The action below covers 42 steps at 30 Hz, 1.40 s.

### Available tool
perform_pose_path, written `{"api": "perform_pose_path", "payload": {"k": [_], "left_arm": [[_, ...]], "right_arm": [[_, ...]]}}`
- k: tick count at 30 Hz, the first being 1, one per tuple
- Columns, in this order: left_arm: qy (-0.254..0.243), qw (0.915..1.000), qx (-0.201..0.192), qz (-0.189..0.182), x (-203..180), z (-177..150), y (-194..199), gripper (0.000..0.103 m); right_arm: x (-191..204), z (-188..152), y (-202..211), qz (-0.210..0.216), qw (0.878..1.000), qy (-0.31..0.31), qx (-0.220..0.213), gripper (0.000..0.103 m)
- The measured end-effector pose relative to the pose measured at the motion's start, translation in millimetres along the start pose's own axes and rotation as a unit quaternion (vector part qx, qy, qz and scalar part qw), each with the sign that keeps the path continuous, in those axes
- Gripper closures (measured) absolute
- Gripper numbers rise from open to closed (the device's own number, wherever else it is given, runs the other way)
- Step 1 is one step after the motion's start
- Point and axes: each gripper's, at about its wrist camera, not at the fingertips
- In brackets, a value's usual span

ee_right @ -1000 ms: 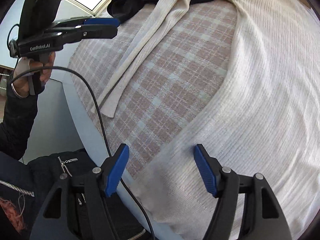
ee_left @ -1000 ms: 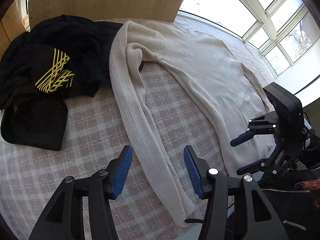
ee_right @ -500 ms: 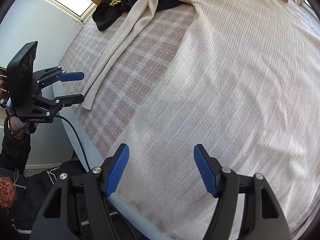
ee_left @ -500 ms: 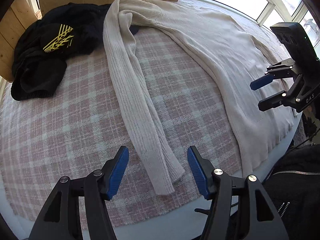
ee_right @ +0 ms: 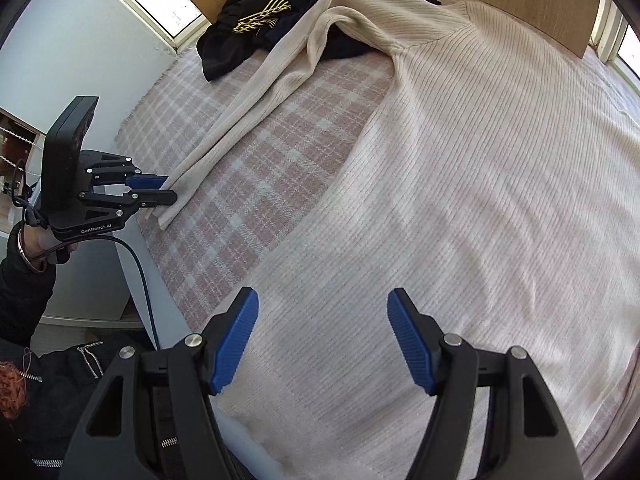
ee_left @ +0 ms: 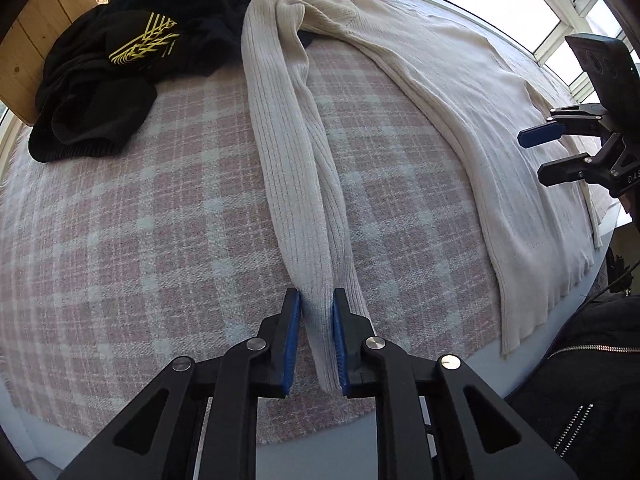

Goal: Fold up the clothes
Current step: 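Grasp the cardigan sleeve cuff with the left gripper and lift it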

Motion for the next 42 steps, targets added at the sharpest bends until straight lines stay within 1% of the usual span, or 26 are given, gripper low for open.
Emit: {"api": "perform_pose_path", "payload": {"k": [7,8,9,10,11,12,17,19,20,21,22,23,27,29,33,35,37,39,40,42], "left_arm": [[0.037,0.9991,-0.006,-0.022,14.8,-9.5,3.2,0.088],[0.041,0.9989,-0.008,-0.020,17.1,-10.5,4.4,0.090],[0.045,0.9988,-0.013,-0.018,19.8,-11.8,6.9,0.096],[0.048,0.9985,-0.019,-0.020,22.5,-12.3,9.5,0.096],[0.052,0.9979,-0.023,-0.029,25.0,-12.3,11.9,0.096],[0.058,0.9971,-0.025,-0.043,27.4,-12.8,13.6,0.097],[0.096,0.9912,-0.040,-0.082,38.8,-21.2,18.0,0.097],[0.117,0.9879,-0.050,-0.089,44.6,-24.5,19.5,0.096],[0.129,0.9859,-0.056,-0.091,47.9,-26.2,20.1,0.095],[0.140,0.9837,-0.061,-0.095,51.5,-27.8,20.2,0.090],[0.150,0.9808,-0.060,-0.108,55.6,-29.9,18.4,0.088],[0.153,0.9798,-0.062,-0.112,57.6,-31.8,17.3,0.088],[0.153,0.9829,-0.043,-0.093,58.6,-33.2,7.2,0.088],[0.147,0.9827,-0.047,-0.102,54.7,-32.7,6.6,0.088],[0.120,0.9892,-0.037,-0.076,42.6,-26.7,2.0,0.088],[0.107,0.9914,-0.033,-0.067,39.6,-24.9,0.3,0.100],[0.093,0.9934,-0.028,-0.062,35.9,-22.6,0.7,0.100],[0.078,0.9950,-0.022,-0.058,30.6,-19.1,1.8,0.100],[0.071,0.9957,-0.021,-0.056,27.1,-16.2,3.4,0.100],[0.074,0.9951,-0.036,-0.055,29.3,-13.3,13.5,0.100]], "right_arm": [[-7.9,3.9,-3.8,0.000,1.000,0.007,0.015,0.036],[-8.2,4.3,-3.9,0.002,1.000,0.008,0.015,0.036],[-8.1,5.2,-4.4,0.002,1.000,0.009,0.016,0.036],[-7.6,6.5,-5.0,0.001,1.000,0.012,0.015,0.036],[-7.3,7.8,-4.9,0.000,1.000,0.015,0.014,0.036],[-7.2,9.0,-4.6,0.000,1.000,0.017,0.012,0.036],[-7.8,14.0,-8.1,-0.004,0.999,0.027,0.020,0.036],[-7.1,14.5,-10.0,-0.004,0.999,0.030,0.024,0.036],[-6.5,14.5,-10.9,-0.004,0.999,0.032,0.027,0.036],[-5.7,14.3,-12.0,-0.003,0.999,0.034,0.029,0.036],[-5.0,14.0,-13.1,-0.003,0.999,0.036,0.031,0.036],[-4.4,13.7,-14.2,-0.003,0.999,0.038,0.033,0.036],[-3.6,14.1,-16.5,-0.004,0.998,0.043,0.038,0.036],[-4.1,14.6,-15.8,-0.004,0.998,0.043,0.038,0.036],[-6.4,15.2,-14.2,-0.005,0.998,0.043,0.039,0.036],[-7.8,16.5,-12.7,-0.008,0.998,0.045,0.036,0.036],[-9.1,19.8,-9.3,-0.014,0.998,0.050,0.031,0.036],[-9.3,27.6,-2.0,-0.030,0.996,0.076,0.019,0.036],[-10.2,35.6,3.1,-0.045,0.994,0.098,0.009,0.036],[-12.4,54.0,14.1,-0.078,0.986,0.145,-0.014,0.036]]}}
Point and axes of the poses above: each gripper's, at about its wrist camera, not at the fingertips, and y roughly against the way its jaws point, x to its left, z to its top, and after that the axes turned 3 degrees about -y, right-handed
